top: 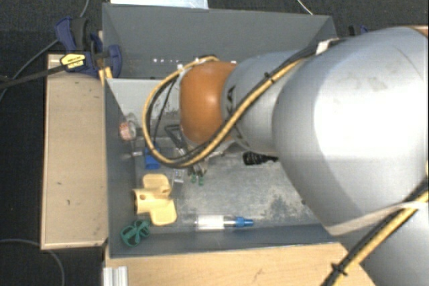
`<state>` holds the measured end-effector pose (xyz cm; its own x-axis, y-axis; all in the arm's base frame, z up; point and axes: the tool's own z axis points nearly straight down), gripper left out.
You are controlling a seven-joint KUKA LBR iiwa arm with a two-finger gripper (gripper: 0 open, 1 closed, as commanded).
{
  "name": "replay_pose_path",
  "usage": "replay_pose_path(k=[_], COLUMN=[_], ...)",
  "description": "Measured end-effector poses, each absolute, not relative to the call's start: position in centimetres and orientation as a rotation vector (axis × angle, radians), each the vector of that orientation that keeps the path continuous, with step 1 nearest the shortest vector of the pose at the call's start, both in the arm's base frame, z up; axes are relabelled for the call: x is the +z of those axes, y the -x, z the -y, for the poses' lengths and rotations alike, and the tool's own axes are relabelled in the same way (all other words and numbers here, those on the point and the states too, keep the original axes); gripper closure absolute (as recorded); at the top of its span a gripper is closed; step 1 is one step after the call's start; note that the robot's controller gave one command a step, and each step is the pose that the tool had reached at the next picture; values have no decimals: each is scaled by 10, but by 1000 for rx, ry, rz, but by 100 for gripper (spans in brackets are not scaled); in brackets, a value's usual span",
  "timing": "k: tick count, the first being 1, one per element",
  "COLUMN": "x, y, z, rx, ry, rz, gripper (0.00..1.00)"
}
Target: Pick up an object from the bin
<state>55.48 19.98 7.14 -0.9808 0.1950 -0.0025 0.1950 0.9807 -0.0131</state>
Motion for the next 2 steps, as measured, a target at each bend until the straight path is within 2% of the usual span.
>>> replay_pose_path(k=[1,2], x=[71,70], y=[-563,-562], z=[-214,-223], rx=[-6,-52], ry=[364,231], rz=[-3105,-3134], gripper=[0,0])
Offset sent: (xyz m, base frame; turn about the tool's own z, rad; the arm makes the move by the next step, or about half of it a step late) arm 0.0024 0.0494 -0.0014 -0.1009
